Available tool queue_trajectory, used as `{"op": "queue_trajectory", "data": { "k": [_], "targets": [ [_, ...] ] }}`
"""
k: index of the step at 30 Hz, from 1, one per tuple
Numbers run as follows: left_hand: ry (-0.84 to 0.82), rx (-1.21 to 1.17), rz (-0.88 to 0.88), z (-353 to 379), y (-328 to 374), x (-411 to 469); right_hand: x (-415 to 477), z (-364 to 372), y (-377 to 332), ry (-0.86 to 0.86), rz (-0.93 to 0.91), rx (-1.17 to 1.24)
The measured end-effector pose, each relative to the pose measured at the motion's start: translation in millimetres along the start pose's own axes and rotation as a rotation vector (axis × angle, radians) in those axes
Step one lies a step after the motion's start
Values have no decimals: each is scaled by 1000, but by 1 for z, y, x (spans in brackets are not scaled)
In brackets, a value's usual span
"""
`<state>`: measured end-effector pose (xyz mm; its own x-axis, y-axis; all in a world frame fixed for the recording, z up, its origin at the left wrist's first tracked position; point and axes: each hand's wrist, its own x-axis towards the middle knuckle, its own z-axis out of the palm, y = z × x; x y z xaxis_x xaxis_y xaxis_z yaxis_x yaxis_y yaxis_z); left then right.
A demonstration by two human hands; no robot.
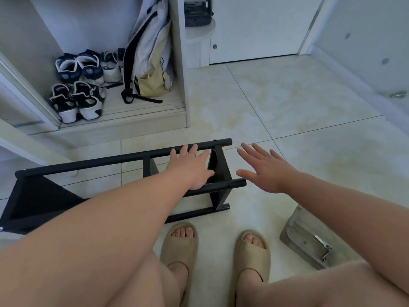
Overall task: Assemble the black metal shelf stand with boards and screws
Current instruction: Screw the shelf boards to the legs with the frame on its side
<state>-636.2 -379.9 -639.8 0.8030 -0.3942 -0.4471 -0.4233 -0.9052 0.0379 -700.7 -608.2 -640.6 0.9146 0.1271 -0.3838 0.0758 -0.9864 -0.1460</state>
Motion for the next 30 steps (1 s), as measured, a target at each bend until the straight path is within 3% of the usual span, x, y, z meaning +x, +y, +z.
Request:
{"op": "queue_trajectory", "data": {
  "k": [5,12,16,20,30],
  "targets": [
    [56,36,135,-7,56,-14,-74,3,43,41,126,23],
    [8,84,339,5,150,-4,-168,39,123,-70,354,-3],
    [-74,117,423,24,199,12,-191,75,163,-164,427,40],
    [-293,50,494,52,238,40,-183,115,194,-320,512,220],
    [-585,-356,286,134,276,97,-128,209,236,-647,433,102]
  ]
}}
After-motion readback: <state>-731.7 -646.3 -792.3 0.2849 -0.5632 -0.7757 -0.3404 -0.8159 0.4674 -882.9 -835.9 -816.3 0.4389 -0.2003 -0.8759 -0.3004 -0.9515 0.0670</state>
